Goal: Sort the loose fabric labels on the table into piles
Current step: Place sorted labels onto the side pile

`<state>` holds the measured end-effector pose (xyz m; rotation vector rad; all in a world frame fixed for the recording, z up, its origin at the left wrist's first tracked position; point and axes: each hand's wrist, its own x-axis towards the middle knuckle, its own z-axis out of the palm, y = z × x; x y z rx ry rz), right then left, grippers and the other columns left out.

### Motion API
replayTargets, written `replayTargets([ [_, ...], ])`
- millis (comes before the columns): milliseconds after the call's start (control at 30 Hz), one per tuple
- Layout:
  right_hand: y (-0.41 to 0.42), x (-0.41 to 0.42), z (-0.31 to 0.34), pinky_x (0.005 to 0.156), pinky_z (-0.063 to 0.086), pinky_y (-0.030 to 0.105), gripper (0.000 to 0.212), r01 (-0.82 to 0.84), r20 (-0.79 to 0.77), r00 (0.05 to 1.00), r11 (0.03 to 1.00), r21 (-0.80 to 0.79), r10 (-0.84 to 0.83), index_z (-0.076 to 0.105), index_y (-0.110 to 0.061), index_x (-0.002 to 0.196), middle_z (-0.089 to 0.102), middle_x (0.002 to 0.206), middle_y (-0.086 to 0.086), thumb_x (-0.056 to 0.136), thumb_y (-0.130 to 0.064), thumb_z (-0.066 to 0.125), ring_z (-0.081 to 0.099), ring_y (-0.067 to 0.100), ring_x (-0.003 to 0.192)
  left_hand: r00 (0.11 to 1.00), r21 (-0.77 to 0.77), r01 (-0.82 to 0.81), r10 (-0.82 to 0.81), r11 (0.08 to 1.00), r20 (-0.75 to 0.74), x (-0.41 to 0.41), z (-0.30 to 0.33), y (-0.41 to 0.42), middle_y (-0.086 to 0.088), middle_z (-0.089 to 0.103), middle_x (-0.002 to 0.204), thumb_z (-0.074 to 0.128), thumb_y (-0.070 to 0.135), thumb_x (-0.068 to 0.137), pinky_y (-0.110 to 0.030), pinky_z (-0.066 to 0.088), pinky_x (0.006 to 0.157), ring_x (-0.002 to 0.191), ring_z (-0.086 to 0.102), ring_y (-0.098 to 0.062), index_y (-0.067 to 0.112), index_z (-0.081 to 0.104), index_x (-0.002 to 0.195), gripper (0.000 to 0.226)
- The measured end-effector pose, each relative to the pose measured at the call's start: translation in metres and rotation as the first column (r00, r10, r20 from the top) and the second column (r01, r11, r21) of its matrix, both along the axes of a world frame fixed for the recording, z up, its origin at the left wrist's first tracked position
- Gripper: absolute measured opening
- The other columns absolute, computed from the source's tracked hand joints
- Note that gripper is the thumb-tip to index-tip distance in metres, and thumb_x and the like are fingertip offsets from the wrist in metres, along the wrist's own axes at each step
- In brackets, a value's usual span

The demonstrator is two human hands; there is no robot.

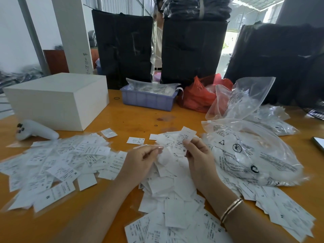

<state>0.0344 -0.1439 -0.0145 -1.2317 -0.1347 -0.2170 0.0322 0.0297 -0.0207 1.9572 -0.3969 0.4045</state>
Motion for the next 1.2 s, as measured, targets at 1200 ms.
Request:
replayTargets([
  [1200, 0.013, -0.012, 0.0, 0.068, 0.048, 0.044, 0.024, 0.321, 0.274, 0.935, 0.864, -0.389, -0.224, 0.059, -0.025, 0.079, 0.063, 0.072, -0.012, 0.096, -0.01, 0.05, 0.057, 0.023, 0.075, 0.993, 0.15, -0.075, 0.06, 0.986, 0.098, -0.008, 0.007, -0.003, 0.018, 0.06, 0.068, 0.077, 0.028, 0.075, -0.005, 0.038, 0.059, 0.074, 0.052, 0.006, 0.033, 0.064, 0.07, 0.014],
])
